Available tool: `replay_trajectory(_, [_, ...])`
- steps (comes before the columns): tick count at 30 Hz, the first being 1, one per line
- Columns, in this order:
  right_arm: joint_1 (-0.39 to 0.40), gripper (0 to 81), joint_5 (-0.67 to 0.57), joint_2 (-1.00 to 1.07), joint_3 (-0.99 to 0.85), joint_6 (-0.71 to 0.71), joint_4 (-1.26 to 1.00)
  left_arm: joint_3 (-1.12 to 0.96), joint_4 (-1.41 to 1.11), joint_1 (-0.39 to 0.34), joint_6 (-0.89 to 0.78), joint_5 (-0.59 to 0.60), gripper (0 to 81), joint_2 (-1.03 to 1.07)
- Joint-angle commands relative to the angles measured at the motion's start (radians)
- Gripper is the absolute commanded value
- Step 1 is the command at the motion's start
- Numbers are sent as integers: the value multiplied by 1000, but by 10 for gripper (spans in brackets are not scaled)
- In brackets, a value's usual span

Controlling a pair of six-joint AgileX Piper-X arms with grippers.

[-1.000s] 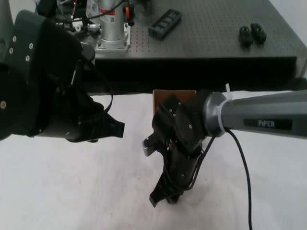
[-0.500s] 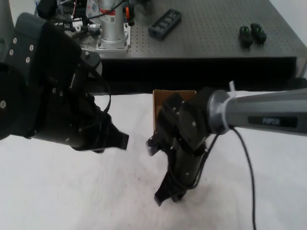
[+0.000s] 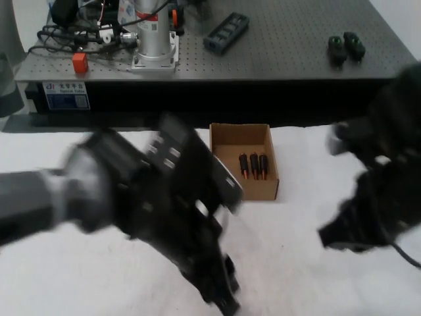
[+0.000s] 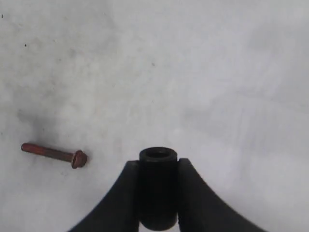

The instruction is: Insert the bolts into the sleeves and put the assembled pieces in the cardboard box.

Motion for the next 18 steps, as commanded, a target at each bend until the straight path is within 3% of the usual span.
replay_trajectory(1, [-51, 79, -31, -201, 111, 63, 43, 16, -4, 21, -29, 48, 369, -41])
replay_trajectory(5, [-57, 79, -75, -317, 180, 114, 68, -63, 0, -39, 85, -86, 369, 66])
replay_trajectory(14, [-57, 79, -83, -444, 251, 133, 109, -180, 74, -83, 170, -102, 367, 190])
replay_trajectory(18, [-57, 79, -83, -457, 253, 133, 109, -193, 85, -83, 179, -103, 280, 212])
